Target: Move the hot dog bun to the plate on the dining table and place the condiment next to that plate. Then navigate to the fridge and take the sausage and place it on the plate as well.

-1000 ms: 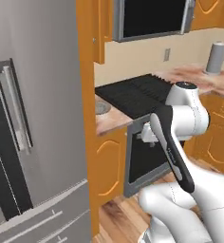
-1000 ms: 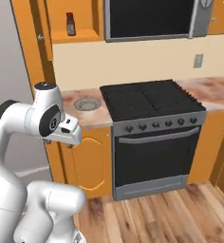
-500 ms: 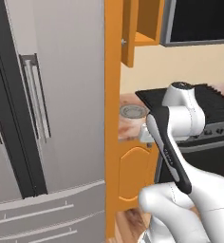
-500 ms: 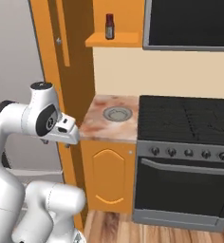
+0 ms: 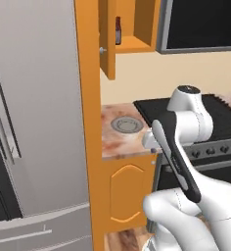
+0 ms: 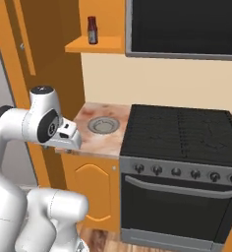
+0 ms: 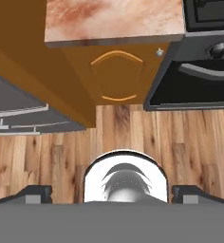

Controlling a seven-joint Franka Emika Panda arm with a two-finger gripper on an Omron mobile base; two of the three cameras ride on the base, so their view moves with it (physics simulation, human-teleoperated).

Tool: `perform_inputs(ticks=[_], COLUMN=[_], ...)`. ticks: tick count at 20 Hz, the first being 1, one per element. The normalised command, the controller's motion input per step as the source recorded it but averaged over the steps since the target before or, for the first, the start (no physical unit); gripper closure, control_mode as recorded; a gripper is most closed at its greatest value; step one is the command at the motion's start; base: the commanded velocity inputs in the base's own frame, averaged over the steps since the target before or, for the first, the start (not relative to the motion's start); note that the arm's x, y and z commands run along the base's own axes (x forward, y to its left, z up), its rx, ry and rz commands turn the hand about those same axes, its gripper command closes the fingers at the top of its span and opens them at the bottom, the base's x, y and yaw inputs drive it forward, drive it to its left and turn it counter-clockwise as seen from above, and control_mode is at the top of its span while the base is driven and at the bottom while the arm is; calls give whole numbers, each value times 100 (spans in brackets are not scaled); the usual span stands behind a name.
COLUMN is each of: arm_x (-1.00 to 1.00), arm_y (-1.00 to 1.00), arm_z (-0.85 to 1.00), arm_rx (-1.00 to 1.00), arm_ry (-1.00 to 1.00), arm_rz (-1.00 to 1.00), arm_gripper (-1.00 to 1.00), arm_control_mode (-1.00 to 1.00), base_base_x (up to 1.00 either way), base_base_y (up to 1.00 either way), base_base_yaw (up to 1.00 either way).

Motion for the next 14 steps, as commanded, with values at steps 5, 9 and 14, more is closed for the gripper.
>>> perform_inputs(ticks=[5,9,14], arm_x=[0,0,0], arm_y=[0,0,0], arm_z=[0,0,0], arm_rx=[0,0,0], arm_ry=[0,0,0], arm_rz=[0,0,0], arm_gripper=[-100,-100,-100], arm_control_mode=[100,100,100], base_base_x=[82,82,65], base_base_y=[0,0,0], base_base_yaw=[0,0,0])
